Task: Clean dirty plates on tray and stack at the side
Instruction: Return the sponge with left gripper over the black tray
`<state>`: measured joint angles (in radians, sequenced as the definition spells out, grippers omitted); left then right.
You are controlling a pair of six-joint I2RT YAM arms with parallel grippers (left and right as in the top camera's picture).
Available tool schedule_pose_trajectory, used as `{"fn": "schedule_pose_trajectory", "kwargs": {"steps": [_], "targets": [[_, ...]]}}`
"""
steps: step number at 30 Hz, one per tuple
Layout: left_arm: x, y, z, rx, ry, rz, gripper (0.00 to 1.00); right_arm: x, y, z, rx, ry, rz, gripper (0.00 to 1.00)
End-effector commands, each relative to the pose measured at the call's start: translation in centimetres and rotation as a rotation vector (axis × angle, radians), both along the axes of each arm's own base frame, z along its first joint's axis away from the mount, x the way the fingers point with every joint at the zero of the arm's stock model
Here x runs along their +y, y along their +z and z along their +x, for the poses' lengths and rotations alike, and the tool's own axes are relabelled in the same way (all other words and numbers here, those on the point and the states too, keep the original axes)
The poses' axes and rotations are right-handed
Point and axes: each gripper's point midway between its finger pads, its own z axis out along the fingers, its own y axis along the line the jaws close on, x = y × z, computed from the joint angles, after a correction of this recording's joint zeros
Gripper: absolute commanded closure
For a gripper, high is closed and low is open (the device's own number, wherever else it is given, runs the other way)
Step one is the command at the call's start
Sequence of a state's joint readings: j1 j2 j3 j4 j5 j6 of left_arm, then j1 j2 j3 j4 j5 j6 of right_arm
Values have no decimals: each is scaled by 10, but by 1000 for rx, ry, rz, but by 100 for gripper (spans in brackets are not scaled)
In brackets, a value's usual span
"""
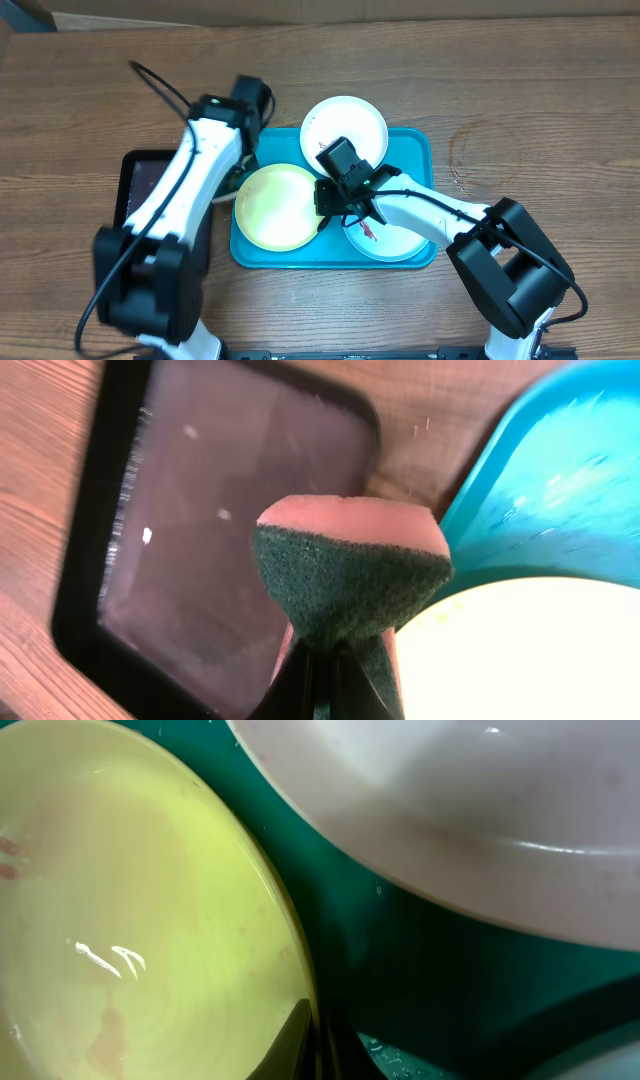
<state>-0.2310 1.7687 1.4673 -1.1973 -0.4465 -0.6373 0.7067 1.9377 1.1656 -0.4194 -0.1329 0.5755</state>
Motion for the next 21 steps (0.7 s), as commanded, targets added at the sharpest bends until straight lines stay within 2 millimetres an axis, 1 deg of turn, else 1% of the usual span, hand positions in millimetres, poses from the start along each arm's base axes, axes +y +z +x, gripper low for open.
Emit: {"fn": "schedule_pose_trajectory", "kwargs": {"steps": [1,3,4,6,7,9,11,13,16,19,21], "targets": [[6,55,1,-172,59,-54,96,7,28,7,-49,21,39,96],[13,70,-4,-214,81,-81,96,9,39,7,-76,44,50,96],[16,74,-7,-225,93,-95,96,9,45,7,-89,54,55,96],[24,78,-14,-219,114,-129,96,9,56,7,-112,61,64,96],[28,76,-18,-206,126,-143,96,9,64,8,-134,76,70,96],[37,70,-24,-172,154,-166,96,9,81,11,-186,101,76,96],[46,61,-28,-146,192,-181,96,1,101,17,-252,109,39,96],[56,49,-33,-124,228,-203,96,-12,122,26,-327,100,-36,96],[59,29,-34,-86,204,-301,96,-27,153,37,-442,141,-142,96],[62,16,-38,-69,196,-381,96,-45,182,49,-543,159,-267,96],[69,10,-42,-59,221,-401,96,-57,204,57,-611,164,-372,96]]}}
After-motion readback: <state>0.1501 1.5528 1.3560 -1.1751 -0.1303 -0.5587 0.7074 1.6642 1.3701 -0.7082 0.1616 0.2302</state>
